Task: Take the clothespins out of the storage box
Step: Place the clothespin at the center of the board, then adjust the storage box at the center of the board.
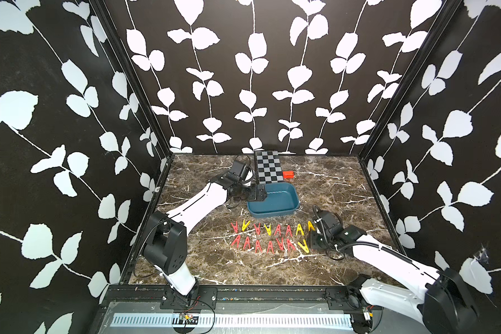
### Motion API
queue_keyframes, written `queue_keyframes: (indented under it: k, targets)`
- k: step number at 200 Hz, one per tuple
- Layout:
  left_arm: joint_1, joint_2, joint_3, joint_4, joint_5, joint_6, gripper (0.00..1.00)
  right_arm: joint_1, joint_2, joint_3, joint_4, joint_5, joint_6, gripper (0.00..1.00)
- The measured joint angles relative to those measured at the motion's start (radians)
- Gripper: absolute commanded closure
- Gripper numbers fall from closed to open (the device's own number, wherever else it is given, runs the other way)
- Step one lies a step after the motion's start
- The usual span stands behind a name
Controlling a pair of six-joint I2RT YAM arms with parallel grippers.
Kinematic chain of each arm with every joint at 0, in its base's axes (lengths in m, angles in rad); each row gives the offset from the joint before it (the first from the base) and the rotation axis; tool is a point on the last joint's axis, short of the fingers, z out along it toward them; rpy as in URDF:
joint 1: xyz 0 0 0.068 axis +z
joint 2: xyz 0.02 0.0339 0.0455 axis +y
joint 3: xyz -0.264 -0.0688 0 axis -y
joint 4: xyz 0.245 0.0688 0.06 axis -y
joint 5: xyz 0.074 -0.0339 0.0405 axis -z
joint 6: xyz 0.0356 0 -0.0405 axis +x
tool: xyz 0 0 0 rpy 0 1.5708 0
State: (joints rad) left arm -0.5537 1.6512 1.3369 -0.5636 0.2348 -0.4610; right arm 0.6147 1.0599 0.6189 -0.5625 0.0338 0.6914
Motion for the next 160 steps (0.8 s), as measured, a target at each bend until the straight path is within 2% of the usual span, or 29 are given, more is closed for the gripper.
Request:
queue_keyframes:
  k: [19, 25, 28, 78, 132, 160]
  targets:
    - [0.001, 0.000, 0.000, -0.023, -0.035, 0.000, 0.01, 0.000, -0.023, 0.053, -0.003, 0.019, -0.018, 0.14]
    - [0.001, 0.000, 0.000, -0.031, -0.044, 0.000, 0.01, 0.000, -0.024, 0.071, -0.002, 0.025, -0.024, 0.03]
    - [0.001, 0.000, 0.000, -0.035, -0.049, 0.000, 0.02, 0.000, -0.024, 0.081, -0.001, 0.027, -0.021, 0.01]
    - [0.006, 0.027, 0.003, -0.066, -0.097, 0.001, 0.19, -0.004, 0.037, 0.195, 0.042, 0.042, -0.067, 0.01]
    - [0.006, 0.142, 0.031, -0.094, -0.146, 0.002, 0.38, -0.015, 0.159, 0.309, 0.121, 0.018, -0.098, 0.01]
    - [0.006, 0.185, 0.038, -0.098, -0.173, 0.007, 0.52, -0.018, 0.206, 0.348, 0.155, -0.002, -0.109, 0.01]
